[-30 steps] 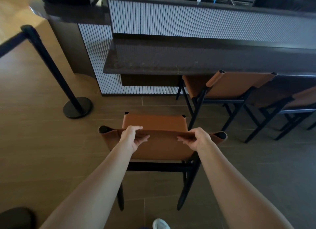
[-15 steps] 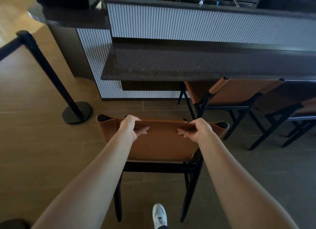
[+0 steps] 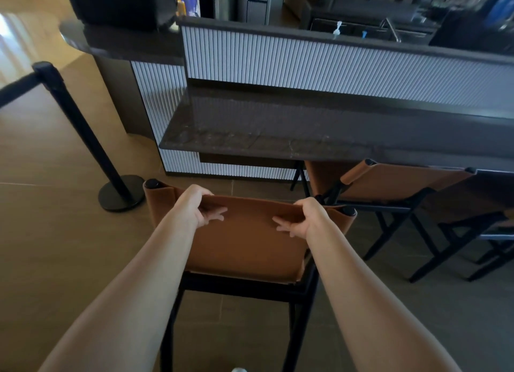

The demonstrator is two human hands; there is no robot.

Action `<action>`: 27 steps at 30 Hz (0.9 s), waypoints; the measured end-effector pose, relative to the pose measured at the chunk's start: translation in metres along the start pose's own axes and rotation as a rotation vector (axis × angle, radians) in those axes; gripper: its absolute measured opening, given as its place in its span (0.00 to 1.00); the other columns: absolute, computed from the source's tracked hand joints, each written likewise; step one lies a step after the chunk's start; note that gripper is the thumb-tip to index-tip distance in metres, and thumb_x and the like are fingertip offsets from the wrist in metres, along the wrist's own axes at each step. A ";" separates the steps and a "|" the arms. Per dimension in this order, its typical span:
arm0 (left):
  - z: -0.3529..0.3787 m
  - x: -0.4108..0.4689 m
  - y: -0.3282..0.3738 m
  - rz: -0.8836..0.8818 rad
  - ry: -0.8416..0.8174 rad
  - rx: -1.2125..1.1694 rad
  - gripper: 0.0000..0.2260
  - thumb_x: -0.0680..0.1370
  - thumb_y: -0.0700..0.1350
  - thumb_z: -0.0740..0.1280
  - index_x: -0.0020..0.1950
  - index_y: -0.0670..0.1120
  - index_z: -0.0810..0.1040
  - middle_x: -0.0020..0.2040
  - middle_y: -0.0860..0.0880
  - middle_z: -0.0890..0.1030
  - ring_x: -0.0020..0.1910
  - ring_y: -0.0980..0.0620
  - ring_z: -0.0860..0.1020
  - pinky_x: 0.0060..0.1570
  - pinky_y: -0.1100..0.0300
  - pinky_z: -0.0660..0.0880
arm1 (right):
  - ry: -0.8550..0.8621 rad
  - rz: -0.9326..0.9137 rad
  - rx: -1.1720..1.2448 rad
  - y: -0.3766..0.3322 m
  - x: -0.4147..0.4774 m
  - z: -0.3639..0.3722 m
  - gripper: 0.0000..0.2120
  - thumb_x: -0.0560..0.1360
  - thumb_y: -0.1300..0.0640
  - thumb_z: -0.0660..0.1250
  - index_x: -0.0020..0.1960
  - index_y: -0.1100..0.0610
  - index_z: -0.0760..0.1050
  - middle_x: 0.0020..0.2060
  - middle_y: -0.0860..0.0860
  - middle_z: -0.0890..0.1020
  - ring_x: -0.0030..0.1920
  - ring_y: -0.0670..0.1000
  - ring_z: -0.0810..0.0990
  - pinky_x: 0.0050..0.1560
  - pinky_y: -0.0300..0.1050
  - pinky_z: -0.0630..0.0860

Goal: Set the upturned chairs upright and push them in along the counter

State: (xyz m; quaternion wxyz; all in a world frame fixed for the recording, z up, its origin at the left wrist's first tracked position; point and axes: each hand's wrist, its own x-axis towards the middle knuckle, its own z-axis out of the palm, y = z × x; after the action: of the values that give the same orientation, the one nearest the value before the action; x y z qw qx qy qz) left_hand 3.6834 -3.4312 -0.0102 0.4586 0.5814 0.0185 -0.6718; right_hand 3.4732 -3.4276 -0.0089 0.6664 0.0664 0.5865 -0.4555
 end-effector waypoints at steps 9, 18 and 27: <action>0.016 0.018 0.023 -0.045 0.011 0.012 0.26 0.77 0.32 0.62 0.73 0.35 0.58 0.74 0.26 0.52 0.67 0.27 0.68 0.51 0.47 0.80 | 0.017 -0.038 0.010 -0.016 0.015 0.019 0.28 0.79 0.69 0.56 0.77 0.58 0.55 0.76 0.68 0.50 0.74 0.72 0.54 0.63 0.67 0.73; 0.048 0.049 0.058 -0.069 0.014 -0.012 0.30 0.76 0.31 0.63 0.75 0.35 0.53 0.75 0.27 0.48 0.69 0.25 0.64 0.51 0.45 0.80 | 0.032 -0.054 0.032 -0.051 0.041 0.055 0.27 0.80 0.69 0.55 0.77 0.61 0.54 0.76 0.70 0.47 0.74 0.75 0.50 0.62 0.67 0.73; 0.089 0.089 0.101 -0.086 -0.070 0.036 0.27 0.79 0.31 0.58 0.76 0.34 0.51 0.74 0.25 0.43 0.71 0.24 0.59 0.61 0.45 0.74 | 0.055 0.029 0.053 -0.100 0.082 0.093 0.29 0.79 0.69 0.56 0.77 0.64 0.50 0.76 0.69 0.42 0.75 0.73 0.50 0.62 0.66 0.73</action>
State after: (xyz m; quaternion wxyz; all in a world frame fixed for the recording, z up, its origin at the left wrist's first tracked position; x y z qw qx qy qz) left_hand 3.6889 -3.5920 -0.0008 0.4193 0.5643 0.0154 -0.7110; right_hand 3.4632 -3.5857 -0.0051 0.6547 0.1051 0.5911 -0.4593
